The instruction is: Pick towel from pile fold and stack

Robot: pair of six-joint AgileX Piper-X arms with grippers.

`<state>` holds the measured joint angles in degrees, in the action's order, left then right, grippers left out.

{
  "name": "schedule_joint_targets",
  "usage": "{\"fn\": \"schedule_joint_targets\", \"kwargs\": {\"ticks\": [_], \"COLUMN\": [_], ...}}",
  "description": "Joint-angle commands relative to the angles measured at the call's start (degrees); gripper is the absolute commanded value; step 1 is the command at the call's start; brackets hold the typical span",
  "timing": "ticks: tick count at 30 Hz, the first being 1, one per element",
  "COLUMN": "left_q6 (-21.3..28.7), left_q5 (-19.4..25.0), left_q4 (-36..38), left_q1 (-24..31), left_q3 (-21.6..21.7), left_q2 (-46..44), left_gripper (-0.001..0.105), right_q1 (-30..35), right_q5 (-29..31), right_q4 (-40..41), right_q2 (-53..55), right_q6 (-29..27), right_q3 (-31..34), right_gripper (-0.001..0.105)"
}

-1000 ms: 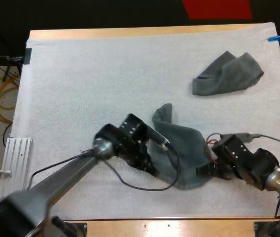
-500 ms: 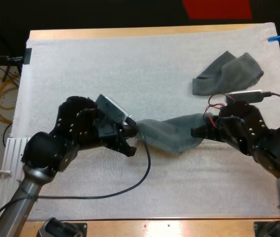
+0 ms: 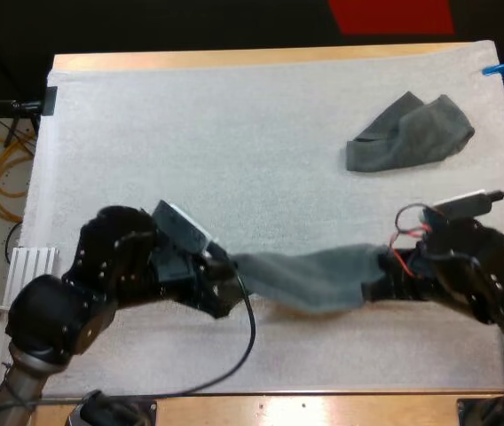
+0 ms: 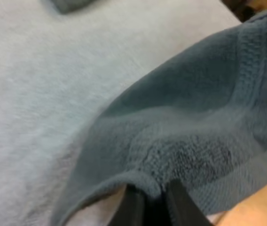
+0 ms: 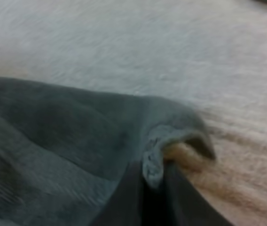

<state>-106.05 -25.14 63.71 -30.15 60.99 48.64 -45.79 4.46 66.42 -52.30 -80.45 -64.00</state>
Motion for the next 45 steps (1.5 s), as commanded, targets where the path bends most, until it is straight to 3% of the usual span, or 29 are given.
{"fn": "schedule_joint_targets", "kwargs": {"ticks": [1,8,13,17,24,32,39,43,45], "left_q6": [-1.0,-5.7,-4.8,-1.9,1.9,6.1,6.1,6.1,6.1], "left_q5": [-0.4,1.4,8.1,11.4,11.4,11.2,10.7,4.0,3.5], "left_q4": [0.6,3.7,3.5,0.0,-10.8,-24.0,-29.7,-31.4,-31.9], "left_q1": [-1.2,-5.7,-5.7,-5.5,0.6,9.6,13.6,15.5,16.0], "left_q3": [0.3,0.3,-1.5,-4.1,-5.7,-5.7,-5.7,-5.7,-5.7], "left_q2": [-1.0,-2.4,-1.0,3.2,15.7,31.1,41.6,44.9,45.7], "left_gripper": [0.0,0.0,0.0,0.0,0.0,0.0,0.0,0.0,0.0], "right_q1": [-0.8,-5.6,-5.6,-4.6,5.3,15.9,19.8,21.2,21.2], "right_q5": [-0.3,-0.4,2.5,8.1,8.1,-5.9,-8.7,-8.7,-8.7], "right_q4": [0.6,4.8,5.8,0.2,-15.7,-33.2,-37.1,-39.4,-40.6], "right_q2": [1.1,4.6,3.3,-1.0,-12.5,-27.5,-36.8,-39.6,-40.1], "right_q6": [0.1,9.1,8.7,3.0,-0.2,-0.2,5.1,7.3,8.5], "right_q3": [-0.5,-0.9,-0.2,2.8,9.4,10.6,10.6,10.6,10.6], "right_gripper": [0.0,0.0,0.0,0.0,0.0,0.0,0.0,0.0,0.0]}}
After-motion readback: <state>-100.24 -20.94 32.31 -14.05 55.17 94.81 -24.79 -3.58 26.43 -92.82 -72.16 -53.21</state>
